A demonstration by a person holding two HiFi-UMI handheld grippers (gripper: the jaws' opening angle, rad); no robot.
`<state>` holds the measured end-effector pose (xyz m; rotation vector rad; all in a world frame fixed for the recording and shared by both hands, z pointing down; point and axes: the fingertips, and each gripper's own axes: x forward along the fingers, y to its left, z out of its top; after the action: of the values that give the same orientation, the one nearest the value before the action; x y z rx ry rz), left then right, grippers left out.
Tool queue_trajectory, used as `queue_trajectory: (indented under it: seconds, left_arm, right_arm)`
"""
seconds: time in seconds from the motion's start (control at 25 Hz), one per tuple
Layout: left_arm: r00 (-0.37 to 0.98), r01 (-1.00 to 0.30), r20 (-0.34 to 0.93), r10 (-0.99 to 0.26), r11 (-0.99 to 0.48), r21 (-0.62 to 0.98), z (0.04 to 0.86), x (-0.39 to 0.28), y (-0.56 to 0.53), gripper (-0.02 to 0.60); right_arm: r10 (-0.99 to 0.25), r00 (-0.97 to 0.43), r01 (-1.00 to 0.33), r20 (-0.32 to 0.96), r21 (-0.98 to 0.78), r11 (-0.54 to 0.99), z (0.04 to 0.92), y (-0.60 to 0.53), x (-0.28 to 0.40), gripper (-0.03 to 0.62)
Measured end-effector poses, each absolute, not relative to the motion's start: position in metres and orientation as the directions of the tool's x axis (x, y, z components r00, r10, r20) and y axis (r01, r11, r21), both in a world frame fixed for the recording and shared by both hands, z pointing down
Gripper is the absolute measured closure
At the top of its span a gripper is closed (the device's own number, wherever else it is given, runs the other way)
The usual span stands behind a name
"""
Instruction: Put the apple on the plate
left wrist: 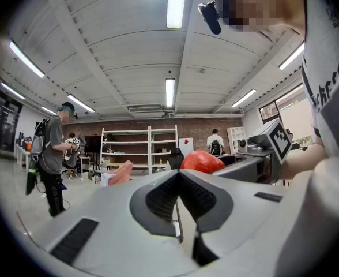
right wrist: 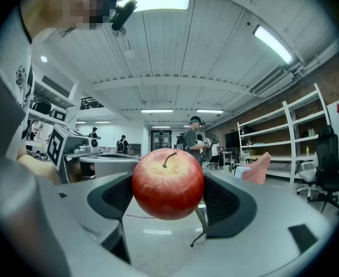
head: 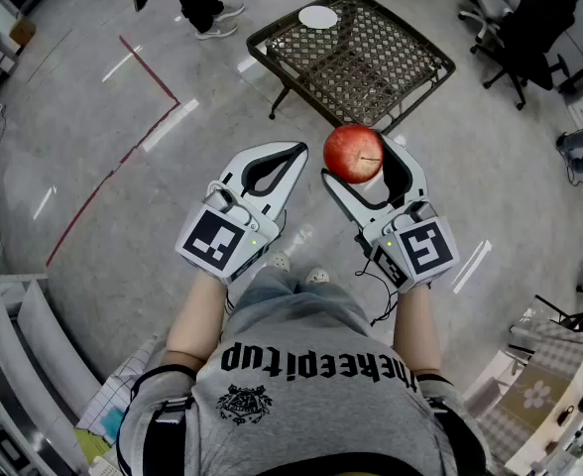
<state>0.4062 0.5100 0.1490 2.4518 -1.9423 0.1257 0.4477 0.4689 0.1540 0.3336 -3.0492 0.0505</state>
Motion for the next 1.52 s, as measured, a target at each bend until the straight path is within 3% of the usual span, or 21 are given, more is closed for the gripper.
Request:
queue_trajectory:
  seconds: [0.68,0.88,1.16,1.52]
  left_arm:
    - [0.266,-0.962,0.001,-0.964,-0.266,-0.064,0.148,0.355,0.520,0.565]
    - [0.289,-0.957,0.049,-0.956,-0.290,-0.023,0.156,0.336,0.525,0.565]
    - [0.300,-0.952,-0.017,-0.954,-0.298,-0.071,0.154,0.313,0.520,0.565]
    - [0.258,-0.964,-0.012,-0.966,-0.256,-0.069,0.159,0.298,0.475,0.565]
  right_arm:
    - [-0.238,-0.967,-0.243,0.094,-0.040,0.969,0.157,0.484,0.401,0.203]
    - [-0.266,-0.960,-0.272,0.089,-0.061,0.960,0.160,0.487,0.384,0.200]
    - [-0.304,-0.947,-0.306,0.105,-0.010,0.952,0.163,0.485,0.372,0.198]
    - [-0.257,-0.961,-0.259,0.099,-0.007,0.966,0.167,0.442,0.357,0.200]
